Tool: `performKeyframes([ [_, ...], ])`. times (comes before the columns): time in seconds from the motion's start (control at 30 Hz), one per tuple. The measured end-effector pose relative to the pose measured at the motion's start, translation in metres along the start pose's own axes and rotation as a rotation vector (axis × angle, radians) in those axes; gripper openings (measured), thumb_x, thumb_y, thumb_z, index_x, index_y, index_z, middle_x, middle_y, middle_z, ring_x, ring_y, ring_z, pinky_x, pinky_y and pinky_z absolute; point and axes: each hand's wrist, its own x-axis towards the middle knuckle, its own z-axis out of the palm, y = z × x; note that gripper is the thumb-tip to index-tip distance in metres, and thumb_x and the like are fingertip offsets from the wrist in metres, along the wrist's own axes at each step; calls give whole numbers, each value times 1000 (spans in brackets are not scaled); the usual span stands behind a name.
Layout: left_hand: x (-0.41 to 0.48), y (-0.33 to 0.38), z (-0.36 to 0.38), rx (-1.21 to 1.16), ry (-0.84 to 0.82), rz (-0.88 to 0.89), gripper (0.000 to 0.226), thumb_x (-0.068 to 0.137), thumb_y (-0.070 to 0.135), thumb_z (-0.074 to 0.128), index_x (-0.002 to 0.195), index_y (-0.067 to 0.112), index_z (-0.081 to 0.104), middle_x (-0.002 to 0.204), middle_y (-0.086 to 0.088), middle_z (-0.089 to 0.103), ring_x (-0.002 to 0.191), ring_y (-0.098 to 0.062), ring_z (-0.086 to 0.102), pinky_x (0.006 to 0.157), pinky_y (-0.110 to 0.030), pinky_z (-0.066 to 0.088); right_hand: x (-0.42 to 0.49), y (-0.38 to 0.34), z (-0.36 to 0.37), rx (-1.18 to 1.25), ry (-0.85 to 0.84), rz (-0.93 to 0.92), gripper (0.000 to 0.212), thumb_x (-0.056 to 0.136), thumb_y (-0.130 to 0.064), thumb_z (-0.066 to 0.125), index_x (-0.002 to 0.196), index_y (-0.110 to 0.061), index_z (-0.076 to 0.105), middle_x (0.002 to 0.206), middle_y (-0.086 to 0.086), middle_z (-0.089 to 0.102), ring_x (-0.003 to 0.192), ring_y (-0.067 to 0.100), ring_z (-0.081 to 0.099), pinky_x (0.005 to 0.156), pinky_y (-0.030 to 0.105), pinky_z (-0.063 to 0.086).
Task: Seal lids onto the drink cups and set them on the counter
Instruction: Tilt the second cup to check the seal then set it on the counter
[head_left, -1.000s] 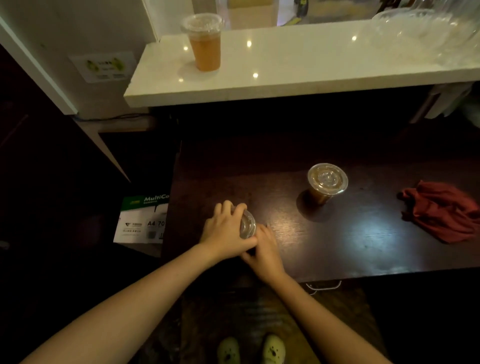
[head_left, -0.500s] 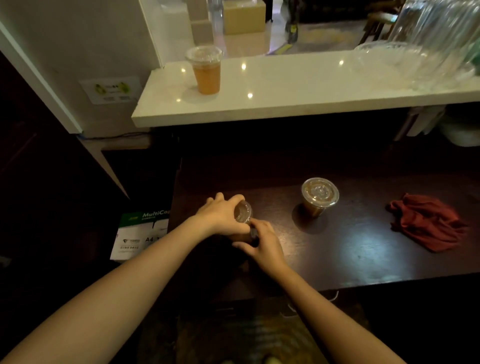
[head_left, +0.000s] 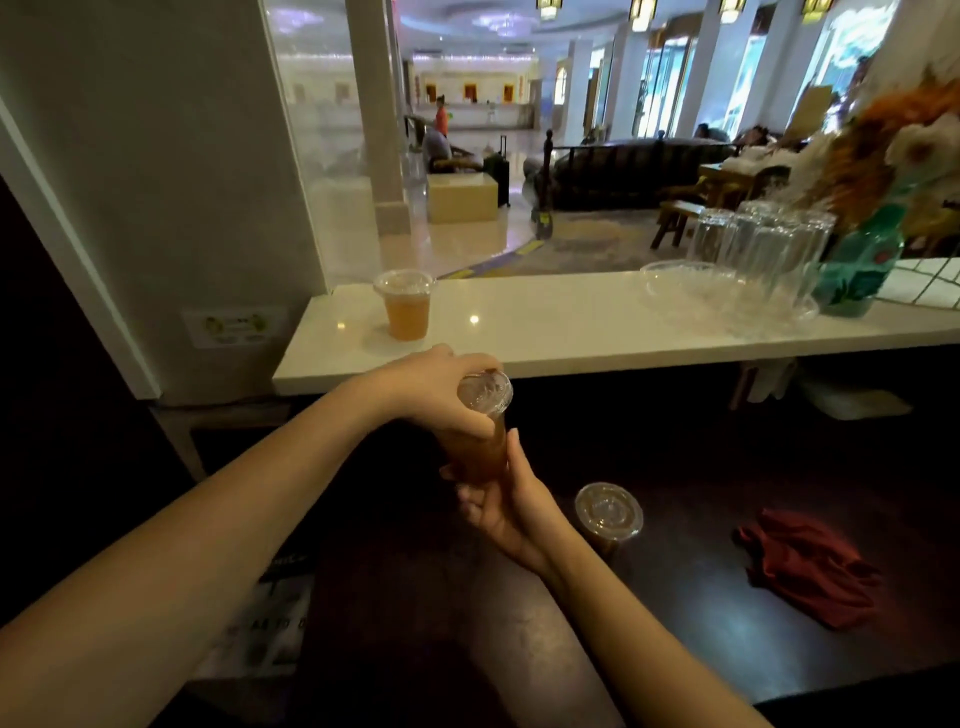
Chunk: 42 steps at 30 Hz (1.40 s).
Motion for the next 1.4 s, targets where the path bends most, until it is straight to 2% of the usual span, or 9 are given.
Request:
performKeyframes([
  [0.1, -8, 3, -32, -73, -15, 53, 97, 64, 66, 66, 144, 32, 24, 150, 1, 33, 132, -17, 35, 103, -22, 30, 3, -14, 18, 82, -28, -71, 65, 80, -58, 42, 110, -5, 63, 81, 14, 68, 53, 10, 56, 47, 19, 49],
  [0.2, -21, 4, -48, -323, -16, -16, 93, 54, 77, 50, 134, 32, 41, 138, 6, 45, 113, -9, 50, 79, -10, 47, 4, -28, 31, 27, -14, -125, 68, 77, -57, 46, 111, 0, 60, 81, 14, 66, 52, 10, 58, 47, 19, 50],
  [0.33, -30, -7, -53, -707, -125, -51, 64, 60, 69, 60, 116, 37, 57, 112, 16, 60, 98, -7, 63, 68, -38, 59, 0, -44, 40, -168, 94, -232, 58, 81, -52, 51, 118, -7, 56, 89, 13, 64, 55, 12, 62, 51, 21, 53],
  [0.47, -32, -15, -53, -876, -147, -123, 62, 57, 62, 68, 108, 27, 62, 105, 0, 69, 92, -19, 69, 65, -39, 59, -6, -59, 42, -427, 168, -343, 33, 89, -42, 53, 109, -16, 58, 93, 12, 65, 62, 14, 68, 56, 22, 55],
  [0.6, -35, -18, -46, -990, -116, -153, 53, 62, 50, 76, 106, 26, 62, 99, -3, 64, 84, -17, 65, 62, -31, 58, -9, -69, 47, -597, 164, -434, 49, 78, -45, 62, 117, -17, 54, 97, 11, 64, 67, 16, 69, 61, 22, 57],
  [0.77, -38, -24, -29, -1161, 31, -95, 67, 60, 40, 70, 122, 23, 51, 112, -7, 60, 88, -17, 63, 55, -26, 53, -7, -76, 53, -543, 164, -372, 32, 89, -47, 52, 109, -23, 60, 95, 9, 64, 65, 13, 65, 57, 24, 54],
  [1.0, -47, -35, -15, -1253, 70, -49, 87, 53, 47, 77, 132, 30, 45, 125, -4, 59, 108, -23, 62, 69, -34, 56, -4, -76, 60, -490, 83, -271, 50, 78, -53, 56, 113, -16, 61, 91, 7, 65, 56, 13, 60, 52, 23, 50],
  [1.17, -50, -44, -13, -1363, -126, -177, 84, 60, 62, 71, 133, 29, 45, 132, -13, 53, 110, -30, 57, 72, -45, 56, -5, -72, 56, -670, 61, -333, 39, 85, -45, 58, 118, -25, 57, 110, 9, 62, 73, 14, 67, 66, 24, 54],
  [1.4, -50, -48, 8, -1336, 99, -116, 82, 51, 35, 75, 127, 31, 43, 128, -11, 52, 105, -28, 56, 58, -30, 53, -6, -75, 49, -654, -60, -217, 61, 73, -34, 71, 130, -35, 50, 119, 0, 61, 103, 17, 66, 80, 29, 56],
])
